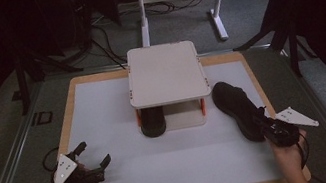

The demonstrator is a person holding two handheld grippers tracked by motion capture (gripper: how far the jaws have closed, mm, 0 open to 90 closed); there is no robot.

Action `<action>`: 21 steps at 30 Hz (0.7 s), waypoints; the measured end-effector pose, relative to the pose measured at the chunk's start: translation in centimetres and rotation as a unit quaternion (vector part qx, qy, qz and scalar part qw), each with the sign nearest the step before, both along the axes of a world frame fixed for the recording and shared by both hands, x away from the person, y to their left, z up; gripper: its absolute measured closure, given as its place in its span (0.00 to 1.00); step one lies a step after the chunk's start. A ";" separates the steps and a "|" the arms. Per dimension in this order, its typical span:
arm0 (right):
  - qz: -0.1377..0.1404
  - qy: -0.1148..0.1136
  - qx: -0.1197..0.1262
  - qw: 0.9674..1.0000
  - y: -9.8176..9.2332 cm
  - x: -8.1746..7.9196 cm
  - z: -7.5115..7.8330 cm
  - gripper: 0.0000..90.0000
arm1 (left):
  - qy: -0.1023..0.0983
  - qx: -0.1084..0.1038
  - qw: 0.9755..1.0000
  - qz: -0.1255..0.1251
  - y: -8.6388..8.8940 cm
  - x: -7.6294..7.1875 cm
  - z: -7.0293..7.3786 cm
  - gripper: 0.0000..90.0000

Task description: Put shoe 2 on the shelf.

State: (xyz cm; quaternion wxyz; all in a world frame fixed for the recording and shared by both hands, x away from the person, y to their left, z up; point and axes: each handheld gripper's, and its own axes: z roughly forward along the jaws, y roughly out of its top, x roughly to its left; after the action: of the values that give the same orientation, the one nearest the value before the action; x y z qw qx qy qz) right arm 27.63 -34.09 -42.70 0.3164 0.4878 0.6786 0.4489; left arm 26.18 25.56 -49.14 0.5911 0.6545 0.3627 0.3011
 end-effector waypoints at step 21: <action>-0.004 -0.036 -0.001 0.999 1.8 -4.3 3.0 0.92 | 0.003 0.001 1.000 0.001 0.0 0.1 0.0 0.01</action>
State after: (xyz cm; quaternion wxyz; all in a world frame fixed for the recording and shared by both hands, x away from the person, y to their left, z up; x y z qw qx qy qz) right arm 23.31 -32.31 -39.66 0.3432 0.4737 0.6650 0.4643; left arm 26.26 25.55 -49.13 0.5892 0.6554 0.3651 0.3000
